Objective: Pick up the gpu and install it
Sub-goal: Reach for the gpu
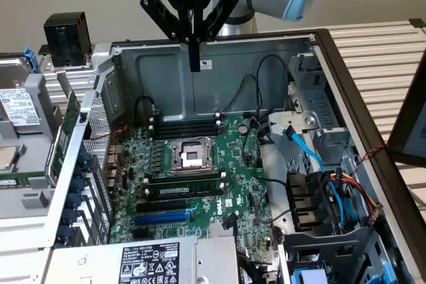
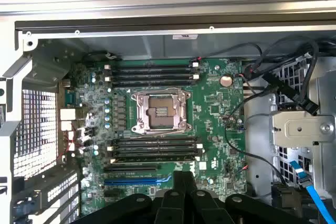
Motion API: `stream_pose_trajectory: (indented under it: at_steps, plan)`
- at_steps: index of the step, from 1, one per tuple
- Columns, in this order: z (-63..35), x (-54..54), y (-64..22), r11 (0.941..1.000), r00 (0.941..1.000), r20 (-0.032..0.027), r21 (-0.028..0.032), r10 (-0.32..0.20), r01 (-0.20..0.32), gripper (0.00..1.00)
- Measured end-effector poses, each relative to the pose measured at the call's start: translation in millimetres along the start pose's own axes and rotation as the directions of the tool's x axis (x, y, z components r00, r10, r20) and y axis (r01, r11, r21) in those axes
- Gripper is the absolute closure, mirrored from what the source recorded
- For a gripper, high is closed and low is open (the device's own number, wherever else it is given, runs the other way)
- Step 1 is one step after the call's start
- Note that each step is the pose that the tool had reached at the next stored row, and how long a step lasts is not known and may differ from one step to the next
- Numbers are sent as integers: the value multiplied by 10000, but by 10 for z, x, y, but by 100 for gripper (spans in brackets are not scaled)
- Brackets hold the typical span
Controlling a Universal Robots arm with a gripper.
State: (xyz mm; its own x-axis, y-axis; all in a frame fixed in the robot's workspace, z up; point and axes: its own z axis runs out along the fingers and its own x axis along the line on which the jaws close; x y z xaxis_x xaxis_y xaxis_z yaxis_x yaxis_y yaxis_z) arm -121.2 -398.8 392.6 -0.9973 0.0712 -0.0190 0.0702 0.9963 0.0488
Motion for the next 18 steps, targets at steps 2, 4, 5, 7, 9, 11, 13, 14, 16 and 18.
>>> stream_pose_trajectory:
  at_steps: [2, 4, 5, 7, 9, 11, 13, 14, 16, 18]
  plan:
    - [0, 0, 0, 10000, 10000, 0, 0, 0, 0, 89]
    - [0, 0, 0, 10000, 10000, 0, 0, 0, 0, 89]
    - [0, 0, 0, 10000, 10000, 0, 0, 0, 0, 89]
    - [0, 0, 0, 10000, 10000, 0, 0, 0, 0, 89]
    - [0, 0, 0, 10000, 10000, 0, 0, -1, 1, 89]
    - [0, 17, -1, 10000, 10000, -1, 0, 2, -2, 89]
    - [-2, 88, -2, 10000, 10000, -1, 1, 0, 0, 89]
    - [-2, 129, -2, 10000, 10000, 0, 0, 1, -1, 89]
    - [-4, 217, -4, 10000, 10000, 0, 0, 0, 0, 89]
    - [-6, 309, -4, 10000, 10000, 0, 0, 1, -1, 89]
